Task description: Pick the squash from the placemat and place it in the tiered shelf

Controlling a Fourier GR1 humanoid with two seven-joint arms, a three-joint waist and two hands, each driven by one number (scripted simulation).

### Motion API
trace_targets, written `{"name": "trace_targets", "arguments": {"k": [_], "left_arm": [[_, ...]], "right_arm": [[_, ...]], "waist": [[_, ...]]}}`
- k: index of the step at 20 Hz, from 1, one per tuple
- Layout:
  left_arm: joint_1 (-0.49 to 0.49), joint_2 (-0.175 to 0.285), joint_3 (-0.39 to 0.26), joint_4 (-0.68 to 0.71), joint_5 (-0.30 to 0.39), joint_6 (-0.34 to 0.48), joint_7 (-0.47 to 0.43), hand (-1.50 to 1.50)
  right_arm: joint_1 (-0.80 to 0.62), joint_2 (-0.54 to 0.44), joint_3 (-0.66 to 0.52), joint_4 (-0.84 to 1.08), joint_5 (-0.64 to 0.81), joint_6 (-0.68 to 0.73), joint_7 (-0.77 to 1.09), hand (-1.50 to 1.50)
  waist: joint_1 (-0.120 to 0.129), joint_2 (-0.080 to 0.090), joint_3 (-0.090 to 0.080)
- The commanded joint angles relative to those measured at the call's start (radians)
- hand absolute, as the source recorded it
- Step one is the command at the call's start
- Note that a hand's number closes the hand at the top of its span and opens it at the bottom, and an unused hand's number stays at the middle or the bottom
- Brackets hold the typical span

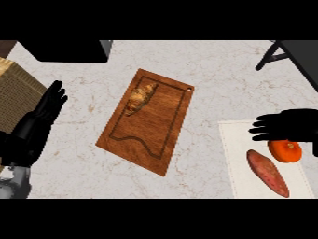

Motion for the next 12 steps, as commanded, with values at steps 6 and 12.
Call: {"name": "trace_targets", "arguments": {"k": [6, 12], "left_arm": [[0.017, -0.004, 0.025, -0.046, -0.019, -0.022, 0.045, 0.0], [0.011, -0.037, 0.018, -0.029, -0.048, -0.028, 0.03, 0.0]], "right_arm": [[-0.061, 0.094, 0.014, 0.268, 0.089, -0.104, -0.195, -1.5], [-0.108, 0.18, 0.012, 0.368, 0.107, -0.113, -0.19, -1.5]], "waist": [[-0.001, 0.0, 0.0], [-0.001, 0.002, 0.0]]}}
